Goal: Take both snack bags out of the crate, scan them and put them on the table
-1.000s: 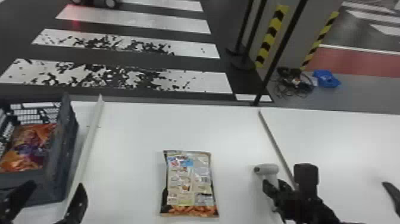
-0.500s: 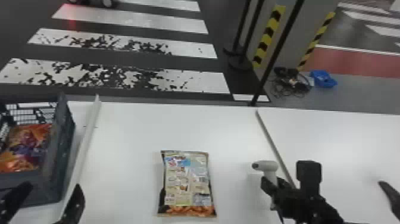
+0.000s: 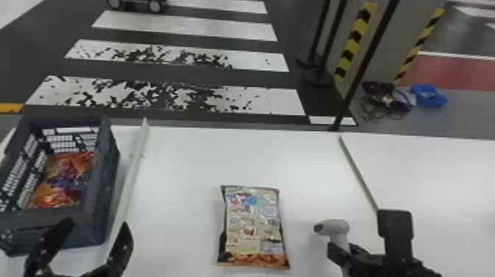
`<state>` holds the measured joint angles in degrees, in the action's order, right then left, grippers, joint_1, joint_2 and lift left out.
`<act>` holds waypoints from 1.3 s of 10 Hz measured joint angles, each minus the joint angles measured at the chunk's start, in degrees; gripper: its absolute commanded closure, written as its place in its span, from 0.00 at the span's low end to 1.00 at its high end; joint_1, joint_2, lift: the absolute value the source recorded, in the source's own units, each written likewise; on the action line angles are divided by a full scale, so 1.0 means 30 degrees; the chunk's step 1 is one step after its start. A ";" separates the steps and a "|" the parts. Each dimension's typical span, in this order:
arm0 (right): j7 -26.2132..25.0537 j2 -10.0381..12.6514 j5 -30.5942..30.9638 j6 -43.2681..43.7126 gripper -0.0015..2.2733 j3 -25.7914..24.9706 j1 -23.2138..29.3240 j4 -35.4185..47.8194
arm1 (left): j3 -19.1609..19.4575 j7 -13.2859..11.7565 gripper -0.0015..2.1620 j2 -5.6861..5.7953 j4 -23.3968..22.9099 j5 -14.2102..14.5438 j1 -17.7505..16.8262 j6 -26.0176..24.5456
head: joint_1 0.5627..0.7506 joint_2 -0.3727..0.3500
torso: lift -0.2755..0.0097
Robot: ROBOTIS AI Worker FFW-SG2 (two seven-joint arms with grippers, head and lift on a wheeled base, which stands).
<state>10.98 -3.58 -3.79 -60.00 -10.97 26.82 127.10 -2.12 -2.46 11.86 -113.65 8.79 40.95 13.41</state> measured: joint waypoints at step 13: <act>-0.0149 0.1024 -0.0442 -0.3442 0.99 0.3555 0.0437 0.4245 | -0.0318 -0.0030 0.07 0.0109 -0.0159 -0.0175 0.0023 -0.0129 | 0.70 0.61 | 0.64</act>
<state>10.54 -0.50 -5.12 -70.33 -0.31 28.13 139.84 -3.07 -2.55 12.19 -114.13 8.26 41.02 13.03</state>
